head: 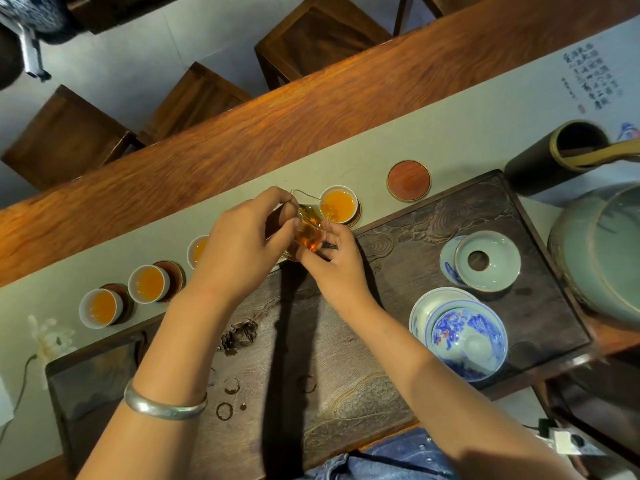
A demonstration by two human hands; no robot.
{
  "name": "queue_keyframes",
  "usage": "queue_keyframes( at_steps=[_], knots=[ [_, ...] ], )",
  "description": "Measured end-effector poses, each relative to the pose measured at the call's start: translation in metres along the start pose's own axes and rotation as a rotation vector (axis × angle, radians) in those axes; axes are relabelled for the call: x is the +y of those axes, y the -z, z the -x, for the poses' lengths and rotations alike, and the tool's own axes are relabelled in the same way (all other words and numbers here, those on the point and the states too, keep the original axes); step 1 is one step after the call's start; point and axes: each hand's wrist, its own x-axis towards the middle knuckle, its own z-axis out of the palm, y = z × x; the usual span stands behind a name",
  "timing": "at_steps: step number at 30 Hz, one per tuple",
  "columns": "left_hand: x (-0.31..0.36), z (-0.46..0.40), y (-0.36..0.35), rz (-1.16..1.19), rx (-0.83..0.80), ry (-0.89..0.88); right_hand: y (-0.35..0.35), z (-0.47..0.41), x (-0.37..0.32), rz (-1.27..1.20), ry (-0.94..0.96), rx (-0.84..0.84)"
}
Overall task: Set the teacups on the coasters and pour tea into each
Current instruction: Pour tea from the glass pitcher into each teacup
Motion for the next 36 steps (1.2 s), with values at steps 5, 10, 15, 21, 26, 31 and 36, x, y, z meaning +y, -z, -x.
queue_keyframes(
  at_steps=[5,10,15,21,26,31,36],
  knots=[
    [0.002,-0.002,0.000,0.002,0.003,-0.001,0.000,-0.002,0.003,0.005,-0.001,0.010],
    [0.004,-0.005,0.001,0.000,-0.003,-0.002,-0.001,-0.002,0.003,-0.006,-0.006,0.020],
    [0.004,-0.005,0.003,0.001,-0.006,-0.006,-0.002,-0.001,0.002,-0.001,-0.010,0.016],
    [0.004,-0.003,0.001,0.034,0.003,-0.009,0.000,0.000,-0.001,0.007,-0.018,0.011],
    [-0.002,0.001,-0.002,0.041,0.006,-0.011,0.004,0.004,-0.006,0.018,0.007,0.030],
    [-0.010,0.014,-0.004,0.131,-0.003,0.037,0.005,0.007,-0.010,0.061,0.068,0.049],
    [-0.013,0.034,-0.007,0.232,0.027,0.069,0.008,0.016,-0.016,0.229,0.158,0.037]
  ],
)
